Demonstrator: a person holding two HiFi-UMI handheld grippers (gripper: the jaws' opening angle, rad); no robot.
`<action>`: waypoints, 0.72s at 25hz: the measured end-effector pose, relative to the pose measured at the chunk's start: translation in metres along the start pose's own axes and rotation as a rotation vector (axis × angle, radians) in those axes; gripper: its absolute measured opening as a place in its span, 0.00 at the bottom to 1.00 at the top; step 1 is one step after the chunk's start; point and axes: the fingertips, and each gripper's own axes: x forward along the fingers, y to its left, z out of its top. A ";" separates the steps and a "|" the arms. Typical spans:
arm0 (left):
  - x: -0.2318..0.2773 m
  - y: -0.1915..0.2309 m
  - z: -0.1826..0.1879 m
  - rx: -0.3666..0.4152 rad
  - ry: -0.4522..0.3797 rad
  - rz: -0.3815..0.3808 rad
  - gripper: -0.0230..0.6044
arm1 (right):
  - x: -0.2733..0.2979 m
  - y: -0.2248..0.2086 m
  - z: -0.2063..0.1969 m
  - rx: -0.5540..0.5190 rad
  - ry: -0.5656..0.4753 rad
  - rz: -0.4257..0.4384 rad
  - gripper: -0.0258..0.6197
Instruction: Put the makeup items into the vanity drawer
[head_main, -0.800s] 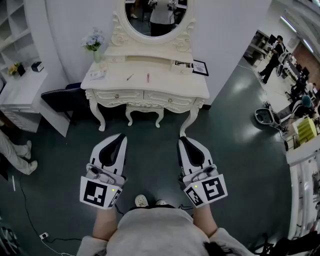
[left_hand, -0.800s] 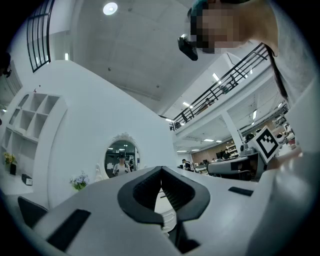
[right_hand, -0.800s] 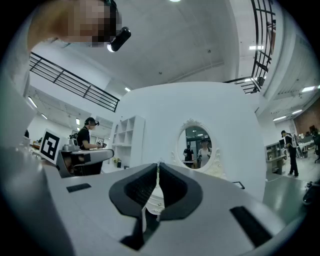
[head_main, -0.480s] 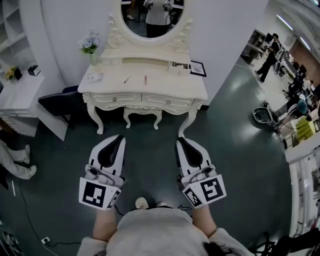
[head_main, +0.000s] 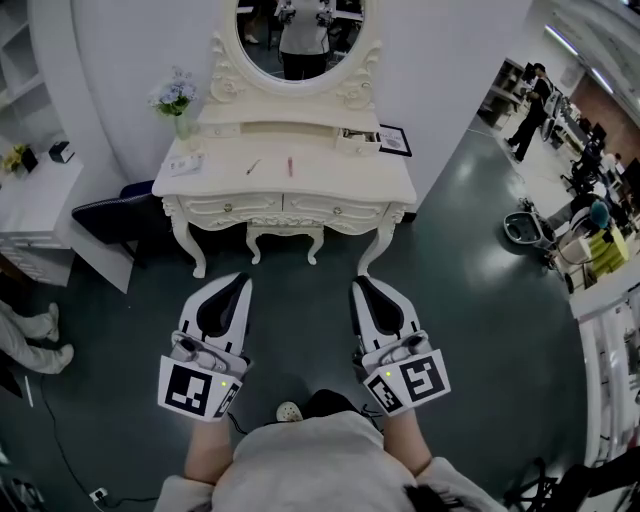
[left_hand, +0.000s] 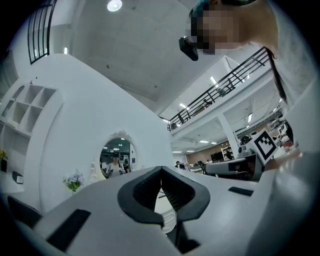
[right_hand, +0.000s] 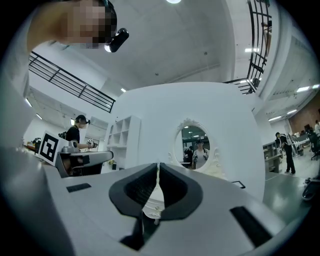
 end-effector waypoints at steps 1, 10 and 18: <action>0.002 0.001 -0.002 -0.001 0.002 -0.005 0.06 | 0.002 0.000 -0.002 -0.002 0.004 0.000 0.08; 0.026 0.026 -0.027 -0.011 0.026 -0.004 0.06 | 0.039 -0.016 -0.017 0.011 0.009 0.004 0.08; 0.086 0.064 -0.034 0.015 0.023 0.017 0.06 | 0.107 -0.053 -0.016 0.022 -0.005 0.045 0.08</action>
